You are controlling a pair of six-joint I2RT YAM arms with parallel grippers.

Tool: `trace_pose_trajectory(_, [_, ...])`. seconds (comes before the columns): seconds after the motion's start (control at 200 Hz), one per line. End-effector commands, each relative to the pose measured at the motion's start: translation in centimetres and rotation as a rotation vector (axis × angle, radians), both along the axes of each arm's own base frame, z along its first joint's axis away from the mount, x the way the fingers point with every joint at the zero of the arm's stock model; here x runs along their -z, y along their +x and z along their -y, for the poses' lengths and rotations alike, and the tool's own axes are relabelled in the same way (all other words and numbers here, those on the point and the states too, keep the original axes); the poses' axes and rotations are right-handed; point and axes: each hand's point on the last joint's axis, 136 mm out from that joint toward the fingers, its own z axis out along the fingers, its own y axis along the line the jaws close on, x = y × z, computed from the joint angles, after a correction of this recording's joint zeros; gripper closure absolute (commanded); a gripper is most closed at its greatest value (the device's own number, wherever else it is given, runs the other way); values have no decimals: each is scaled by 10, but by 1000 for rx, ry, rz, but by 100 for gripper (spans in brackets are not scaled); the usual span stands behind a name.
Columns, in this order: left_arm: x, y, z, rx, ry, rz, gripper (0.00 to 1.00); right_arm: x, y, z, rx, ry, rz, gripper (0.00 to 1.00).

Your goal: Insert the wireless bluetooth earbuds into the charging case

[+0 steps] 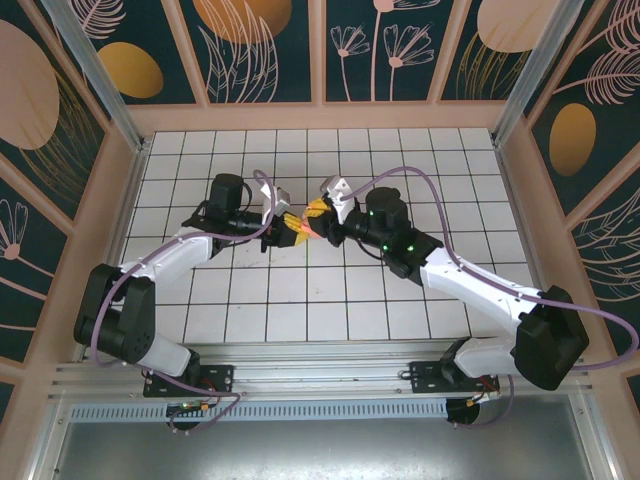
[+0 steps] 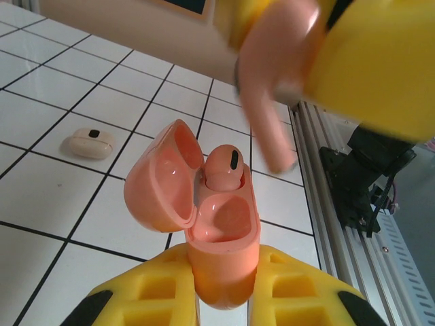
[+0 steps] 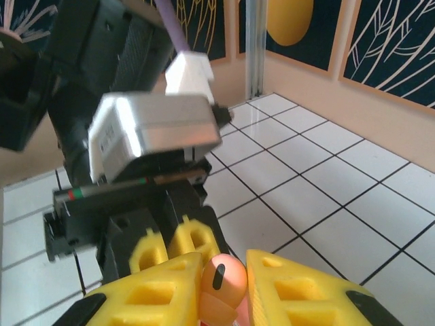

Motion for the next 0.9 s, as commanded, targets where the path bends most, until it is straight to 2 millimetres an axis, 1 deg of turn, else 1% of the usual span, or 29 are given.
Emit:
trace_pose_trajectory(0.0, [-18,-7,2,43,-44,63,94,17,-3,5,-5,-84,36,77])
trace_pose_trajectory(0.19, [-23,-8,2,42,-53,79,93,25,-3,8,2,-108,34,77])
trace_pose_trajectory(0.435, [-28,-10,4,52,-62,93,93,19,-1,6,-1,-92,61,77])
trace_pose_trajectory(0.606, [-29,-11,5,54,-64,98,93,16,-5,1,-37,-84,58,77])
trace_pose_trajectory(0.726, [-29,-12,5,58,-65,102,93,15,-12,-1,-75,-80,52,77])
trace_pose_trajectory(0.896, [-32,-14,3,51,-69,174,93,27,-20,-3,-122,-111,19,76])
